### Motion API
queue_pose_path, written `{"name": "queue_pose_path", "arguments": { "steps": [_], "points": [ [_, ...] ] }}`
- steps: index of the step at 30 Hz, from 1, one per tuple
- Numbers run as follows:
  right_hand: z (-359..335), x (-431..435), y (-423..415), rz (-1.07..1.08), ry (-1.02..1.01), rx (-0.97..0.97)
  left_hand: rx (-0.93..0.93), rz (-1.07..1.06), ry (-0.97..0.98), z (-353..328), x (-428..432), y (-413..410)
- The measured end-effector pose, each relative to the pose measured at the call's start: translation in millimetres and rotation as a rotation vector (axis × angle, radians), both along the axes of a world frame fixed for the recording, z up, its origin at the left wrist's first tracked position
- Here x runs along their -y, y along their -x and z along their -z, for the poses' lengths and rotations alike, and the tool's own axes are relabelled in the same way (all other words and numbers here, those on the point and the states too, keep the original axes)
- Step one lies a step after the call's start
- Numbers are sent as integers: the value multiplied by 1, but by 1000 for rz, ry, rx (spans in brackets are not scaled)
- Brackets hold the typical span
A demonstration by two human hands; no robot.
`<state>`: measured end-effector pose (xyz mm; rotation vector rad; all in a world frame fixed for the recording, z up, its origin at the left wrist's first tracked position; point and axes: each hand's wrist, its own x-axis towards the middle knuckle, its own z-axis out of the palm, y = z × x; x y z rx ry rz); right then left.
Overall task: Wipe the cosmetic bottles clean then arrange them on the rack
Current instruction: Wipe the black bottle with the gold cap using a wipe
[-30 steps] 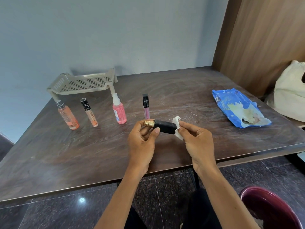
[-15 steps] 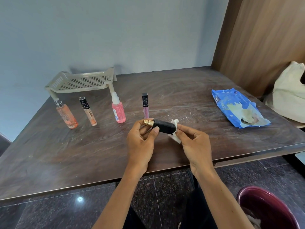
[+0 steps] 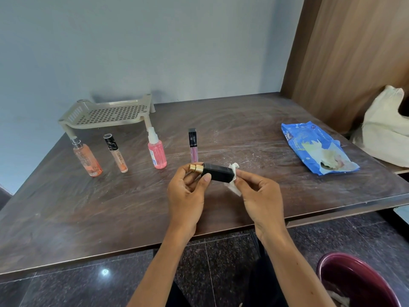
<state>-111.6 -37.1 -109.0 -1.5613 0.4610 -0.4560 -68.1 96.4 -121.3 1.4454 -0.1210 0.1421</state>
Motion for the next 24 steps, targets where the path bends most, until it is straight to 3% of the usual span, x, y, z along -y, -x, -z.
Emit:
{"name": "queue_pose_path", "arguments": {
  "steps": [24],
  "points": [
    [-7, 6, -3, 40, 28, 33, -3, 24, -19, 1, 0, -1]
  ]
}}
